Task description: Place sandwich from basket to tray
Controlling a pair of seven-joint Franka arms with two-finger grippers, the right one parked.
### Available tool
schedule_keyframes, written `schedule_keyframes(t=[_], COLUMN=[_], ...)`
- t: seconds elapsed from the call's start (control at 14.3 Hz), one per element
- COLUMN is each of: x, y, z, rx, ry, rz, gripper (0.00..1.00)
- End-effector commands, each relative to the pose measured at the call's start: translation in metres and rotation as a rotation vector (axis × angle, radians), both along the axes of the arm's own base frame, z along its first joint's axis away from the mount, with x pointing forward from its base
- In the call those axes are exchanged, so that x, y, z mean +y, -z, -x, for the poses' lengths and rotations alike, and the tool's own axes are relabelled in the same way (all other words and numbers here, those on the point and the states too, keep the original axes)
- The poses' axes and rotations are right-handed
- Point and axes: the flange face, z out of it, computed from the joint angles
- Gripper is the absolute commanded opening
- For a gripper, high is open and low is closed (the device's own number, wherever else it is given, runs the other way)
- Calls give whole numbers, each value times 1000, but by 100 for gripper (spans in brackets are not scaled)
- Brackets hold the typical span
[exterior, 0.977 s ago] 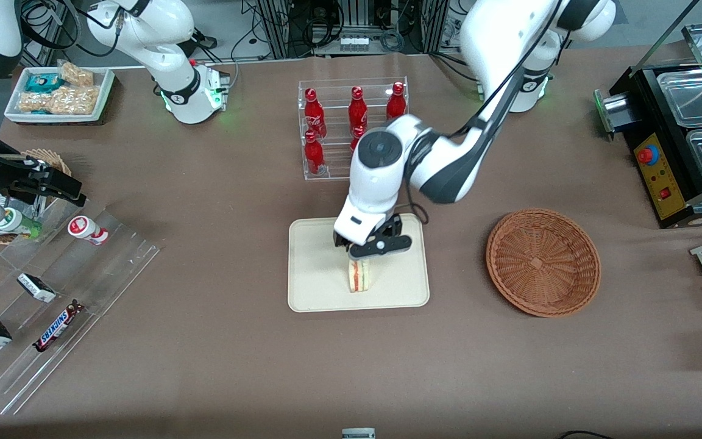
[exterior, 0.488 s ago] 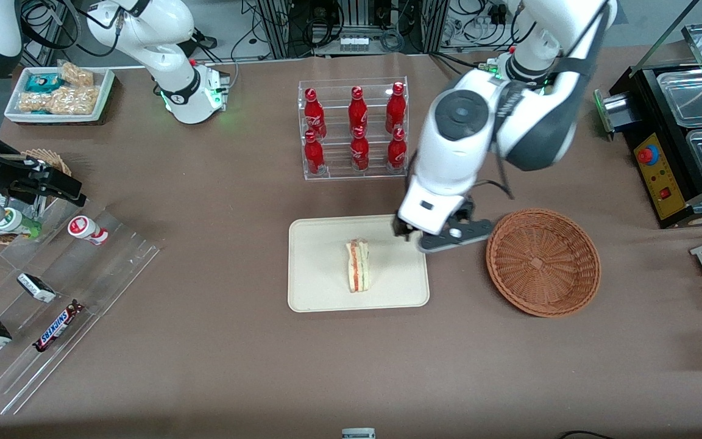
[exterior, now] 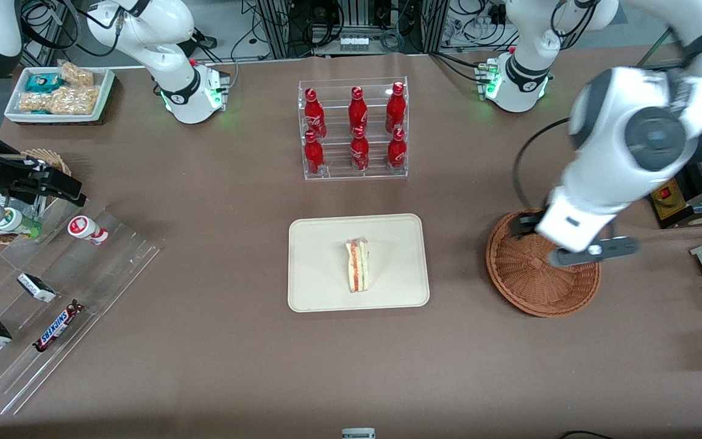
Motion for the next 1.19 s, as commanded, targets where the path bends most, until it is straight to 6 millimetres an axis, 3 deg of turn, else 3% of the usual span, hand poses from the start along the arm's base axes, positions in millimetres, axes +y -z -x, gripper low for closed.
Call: schedule_keyframes(t=[0.0,0.28,0.49,0.77,1.12], x=[41,104,131,135,129], y=[-18,-64,-101,-114,-110], z=[23,57,81,81,81], rx=[35,5,-21,-55,-47], ry=[78,130,181,167,179], rz=[18,24,41,82,80], gripper=[100,100,100,100,100])
